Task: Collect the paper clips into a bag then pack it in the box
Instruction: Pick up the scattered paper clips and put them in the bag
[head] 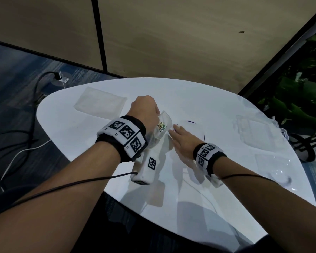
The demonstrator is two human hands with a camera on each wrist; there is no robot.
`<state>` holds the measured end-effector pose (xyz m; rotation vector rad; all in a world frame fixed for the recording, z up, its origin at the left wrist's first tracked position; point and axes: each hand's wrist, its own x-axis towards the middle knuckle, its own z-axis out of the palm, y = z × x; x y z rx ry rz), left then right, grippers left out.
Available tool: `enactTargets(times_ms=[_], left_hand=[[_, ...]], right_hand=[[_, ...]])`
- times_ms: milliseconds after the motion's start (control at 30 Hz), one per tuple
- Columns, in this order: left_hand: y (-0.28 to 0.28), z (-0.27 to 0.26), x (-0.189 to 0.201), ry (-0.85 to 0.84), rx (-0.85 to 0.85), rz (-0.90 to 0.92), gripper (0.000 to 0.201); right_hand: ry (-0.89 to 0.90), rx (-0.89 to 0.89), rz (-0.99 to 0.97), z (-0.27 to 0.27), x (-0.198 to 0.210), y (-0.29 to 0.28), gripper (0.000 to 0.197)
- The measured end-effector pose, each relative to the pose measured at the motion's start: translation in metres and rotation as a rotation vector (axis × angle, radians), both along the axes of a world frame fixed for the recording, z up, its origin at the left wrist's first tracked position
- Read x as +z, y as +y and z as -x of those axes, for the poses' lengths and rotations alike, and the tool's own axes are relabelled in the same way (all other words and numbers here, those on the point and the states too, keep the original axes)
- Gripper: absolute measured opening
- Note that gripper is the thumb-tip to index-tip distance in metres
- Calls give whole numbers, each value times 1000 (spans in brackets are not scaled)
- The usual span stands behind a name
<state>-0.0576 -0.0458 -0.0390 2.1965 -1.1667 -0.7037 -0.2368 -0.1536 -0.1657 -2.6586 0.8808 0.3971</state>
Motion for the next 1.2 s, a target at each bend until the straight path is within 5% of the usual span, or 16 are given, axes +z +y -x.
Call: enactTargets(times_ms=[67,167,300,433,600,700,767,933,1200], left_hand=[[0,-1,0,34,10,-10,24],[-1,-4,-1,55,17,-13,21],[0,0,-1,40,11,-12,22],[1,6,-1,-3,-14,-3,25],[-1,7,-4,11,-24,-7,26],[-4,7,-5,13,-28,-10,26],[-5,7,-5,11,-27,-18,25],[-5,7,-5,24,-4,-9,24],[-1,-1,1,67,27,13,19]], right_hand=[[111,124,78,8,5,-1,59],[37,265,170,29,0,-7,55],[-104,259,222,47,-9,-2,25],[-57,144,256,43,-12,0,22],[-169,-392,23,30,9,-19,15],[-480,-861,-413,29,29,-32,8],[-741,-994,-730,20,50,-32,14],[-859,-837,-1011,-17,99,-14,12],[-696,-596,-689,-53,109,2,7]])
